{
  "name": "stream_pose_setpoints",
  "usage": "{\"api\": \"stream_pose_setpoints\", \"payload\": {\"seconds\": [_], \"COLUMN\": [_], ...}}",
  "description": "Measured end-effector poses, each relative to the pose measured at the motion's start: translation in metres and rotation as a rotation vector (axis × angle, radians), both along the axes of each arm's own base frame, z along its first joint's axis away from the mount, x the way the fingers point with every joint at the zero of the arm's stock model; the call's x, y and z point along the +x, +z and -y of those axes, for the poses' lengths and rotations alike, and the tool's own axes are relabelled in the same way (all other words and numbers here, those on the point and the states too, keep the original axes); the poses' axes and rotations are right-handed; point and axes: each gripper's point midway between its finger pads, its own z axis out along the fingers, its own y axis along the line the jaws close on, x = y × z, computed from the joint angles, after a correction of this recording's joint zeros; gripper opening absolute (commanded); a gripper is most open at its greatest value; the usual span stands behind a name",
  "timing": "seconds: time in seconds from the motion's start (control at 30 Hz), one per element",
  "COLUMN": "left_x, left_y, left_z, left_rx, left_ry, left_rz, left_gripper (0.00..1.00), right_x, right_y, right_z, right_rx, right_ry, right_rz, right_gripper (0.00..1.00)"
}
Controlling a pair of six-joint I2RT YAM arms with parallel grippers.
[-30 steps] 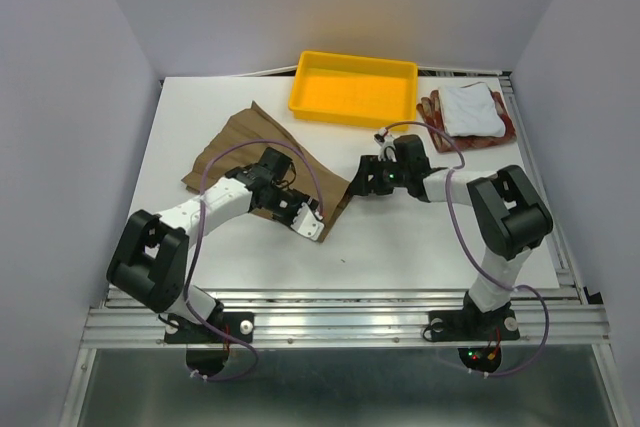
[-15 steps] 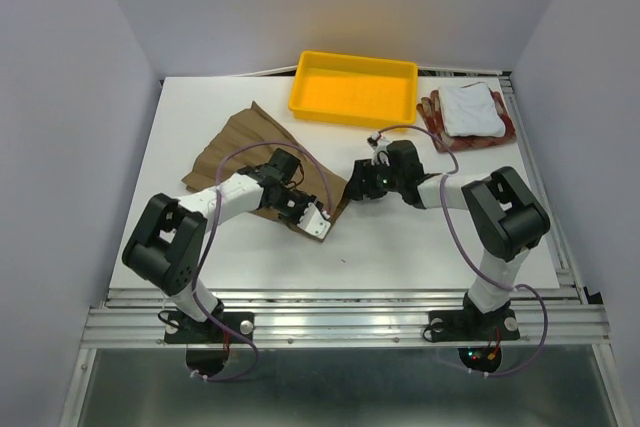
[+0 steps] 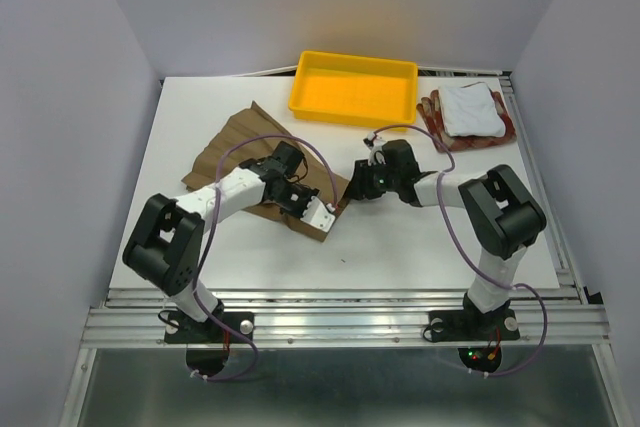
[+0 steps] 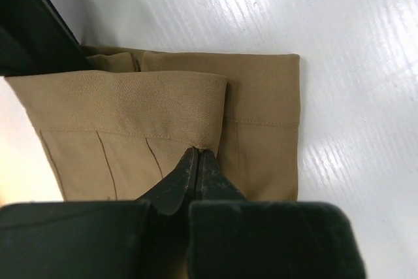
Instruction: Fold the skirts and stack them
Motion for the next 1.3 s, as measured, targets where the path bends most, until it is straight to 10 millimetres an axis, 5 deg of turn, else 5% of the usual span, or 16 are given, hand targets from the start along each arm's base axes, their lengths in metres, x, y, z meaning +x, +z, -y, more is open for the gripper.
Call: {"api": "stream_pose_setpoints", "payload": {"seconds": [0.27, 0.4, 0.83, 0.9, 1.0, 1.3], "left_x": [-0.015, -0.027, -0.060, -0.063, -0.063, -0.057], "left_y": [0.053, 0.050, -0.026, -0.033, -0.034, -0.034], "left_z": [-0.009, -0.014, -0.004, -0.003, -0.001, 0.000], "left_rx": [-0.025, 0.001, 0.135, 0.139, 0.133, 0.119], "left_ry": [-0.013, -0.034, -0.121, -0.128, -0.111, -0.028], "left_rz": [0.020, -0.028, -0.228, -0.236, -0.245, -0.370], "left_gripper": [0.00, 0.00, 0.00, 0.00, 0.00, 0.00], "right_x": [-0.001, -0.006, -0.010, -0.010, -0.010, -0.014], "right_y": [-0.008, -0.010, -0.011, -0.011, -0.011, -0.008], "right_z": [-0.003, -0.006, -0.014, -0.014, -0.014, 0.006], "right_rx": [-0.005, -0.009, -0.042, -0.048, -0.062, -0.116], "right_ry": [-0.001, 0.012, 0.011, 0.011, 0.014, -0.018], "right_rz": [-0.053, -0.078, -0.106, -0.108, -0.112, -0.135], "right_gripper": [0.07, 0.01, 0.01, 0.07, 0.25, 0.27]}}
